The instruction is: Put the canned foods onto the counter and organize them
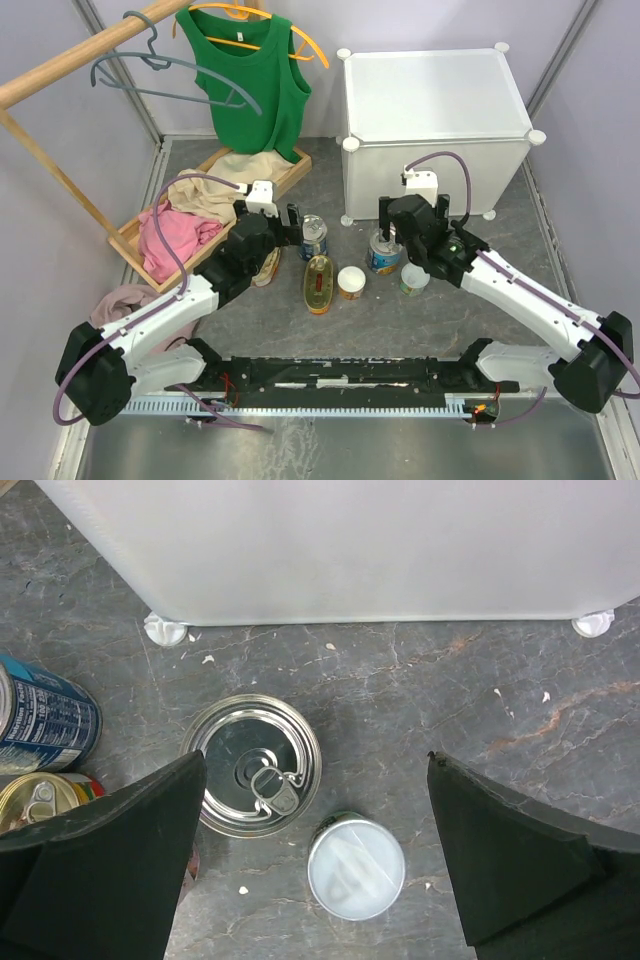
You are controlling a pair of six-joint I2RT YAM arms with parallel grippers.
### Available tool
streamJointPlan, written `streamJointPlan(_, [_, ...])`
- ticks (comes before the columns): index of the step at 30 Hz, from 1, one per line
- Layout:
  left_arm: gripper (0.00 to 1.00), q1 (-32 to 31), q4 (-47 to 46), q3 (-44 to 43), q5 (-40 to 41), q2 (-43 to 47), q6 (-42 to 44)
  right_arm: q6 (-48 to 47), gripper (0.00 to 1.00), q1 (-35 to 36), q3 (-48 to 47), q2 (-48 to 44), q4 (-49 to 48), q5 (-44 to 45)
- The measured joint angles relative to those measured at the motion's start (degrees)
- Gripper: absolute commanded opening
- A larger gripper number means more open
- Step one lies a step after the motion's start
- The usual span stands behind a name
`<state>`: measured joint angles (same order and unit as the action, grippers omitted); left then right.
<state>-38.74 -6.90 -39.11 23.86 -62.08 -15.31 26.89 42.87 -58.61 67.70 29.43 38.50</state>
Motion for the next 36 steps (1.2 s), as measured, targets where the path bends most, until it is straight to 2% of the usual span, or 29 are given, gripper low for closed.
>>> streamJointPlan(10, [0.99,0.2,1.7,-2.5,-0.9,-0.9,-0.2,-0.4,1.0,2.8,0.1,0.0,0.6,-0.4])
streamJointPlan(21, [0.99,0.2,2.7,-2.5,-2.1,-2.2,-2.5,-1.7,1.0,2.8,5.0,-1.1,-0.7,-4.7])
streamJointPlan(36, [0.99,0.5,2.6,-2.5,-2.1,-2.2,-3.4,-1.7,1.0,2.8,6.0,2.3,-3.0,-9.9])
